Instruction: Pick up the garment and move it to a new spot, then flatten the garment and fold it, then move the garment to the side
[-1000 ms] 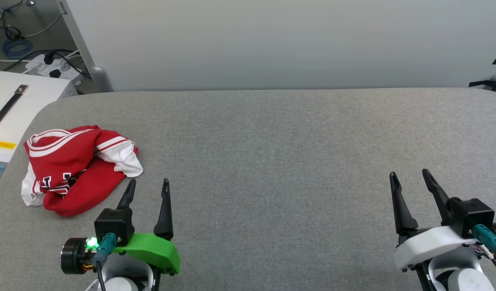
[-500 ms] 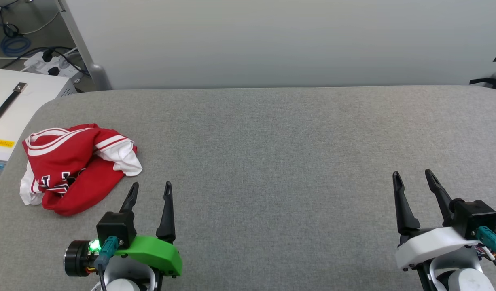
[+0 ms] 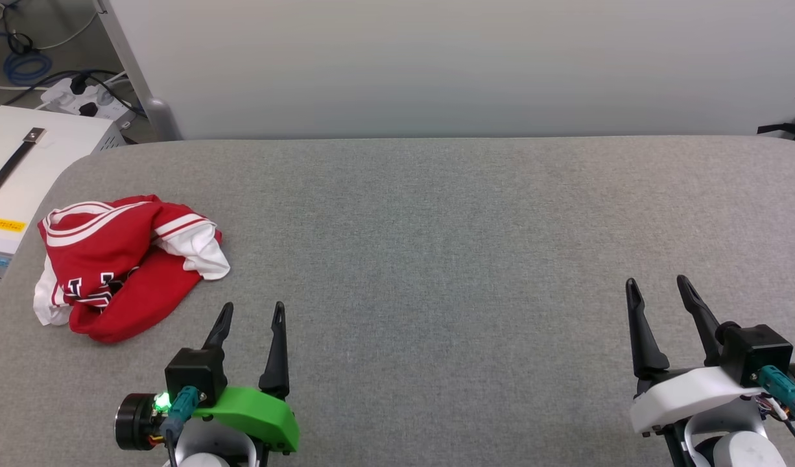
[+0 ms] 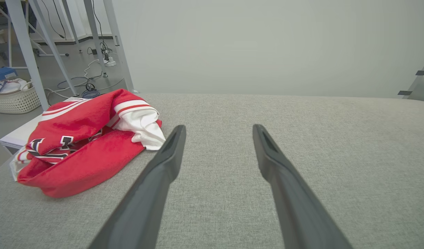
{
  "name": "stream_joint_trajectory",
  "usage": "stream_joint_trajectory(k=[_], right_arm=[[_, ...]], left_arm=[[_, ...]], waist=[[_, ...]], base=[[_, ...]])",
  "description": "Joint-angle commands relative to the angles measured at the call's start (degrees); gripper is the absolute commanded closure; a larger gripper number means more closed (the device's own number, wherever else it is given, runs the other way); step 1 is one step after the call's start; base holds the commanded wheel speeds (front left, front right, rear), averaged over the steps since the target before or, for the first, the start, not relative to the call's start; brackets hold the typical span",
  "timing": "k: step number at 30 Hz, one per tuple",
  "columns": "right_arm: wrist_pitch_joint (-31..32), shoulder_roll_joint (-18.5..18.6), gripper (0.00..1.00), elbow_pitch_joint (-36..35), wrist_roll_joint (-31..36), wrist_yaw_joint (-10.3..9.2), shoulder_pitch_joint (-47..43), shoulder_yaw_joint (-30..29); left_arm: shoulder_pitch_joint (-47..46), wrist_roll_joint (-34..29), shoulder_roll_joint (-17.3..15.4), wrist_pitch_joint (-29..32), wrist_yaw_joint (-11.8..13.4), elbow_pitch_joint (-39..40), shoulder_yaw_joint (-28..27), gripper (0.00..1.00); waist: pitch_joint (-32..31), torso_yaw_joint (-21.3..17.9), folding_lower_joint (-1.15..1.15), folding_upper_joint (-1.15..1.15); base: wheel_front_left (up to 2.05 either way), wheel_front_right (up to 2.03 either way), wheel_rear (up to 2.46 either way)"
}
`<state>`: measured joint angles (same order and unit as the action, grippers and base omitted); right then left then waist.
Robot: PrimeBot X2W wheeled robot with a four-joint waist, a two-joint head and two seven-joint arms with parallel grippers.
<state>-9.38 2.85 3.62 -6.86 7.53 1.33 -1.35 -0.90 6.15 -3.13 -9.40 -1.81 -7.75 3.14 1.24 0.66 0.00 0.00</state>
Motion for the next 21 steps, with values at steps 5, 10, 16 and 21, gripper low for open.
stream_joint_trajectory(k=[5,10,16,21], right_arm=[[-1.15,0.02,0.0,0.86,-1.08,-0.03,1.04,0.01],[-1.73,0.02,0.0,1.12,-1.44,-0.03,1.2,0.42],[-2.43,0.02,0.0,1.15,-1.74,-0.03,1.07,1.96],[-3.02,0.02,0.0,1.5,-1.88,-0.04,0.97,3.17]], left_arm=[[-0.27,0.88,0.17,-1.07,-0.6,-0.45,0.0,0.0],[-0.35,1.17,0.18,-1.65,-0.71,-0.7,0.08,0.0],[-0.68,1.55,0.2,-2.36,-0.4,-0.85,0.04,0.0],[-0.84,1.87,0.21,-2.96,-0.04,-1.24,-0.2,0.0]], waist=[[0.01,0.12,0.0,0.0],[0.04,0.41,0.0,0.0],[0.27,2.36,0.0,0.0],[0.47,5.49,0.0,0.0]], base=[[0.0,0.0,0.0],[0.0,0.0,0.0],[0.0,0.0,0.0],[0.0,0.0,0.0]])
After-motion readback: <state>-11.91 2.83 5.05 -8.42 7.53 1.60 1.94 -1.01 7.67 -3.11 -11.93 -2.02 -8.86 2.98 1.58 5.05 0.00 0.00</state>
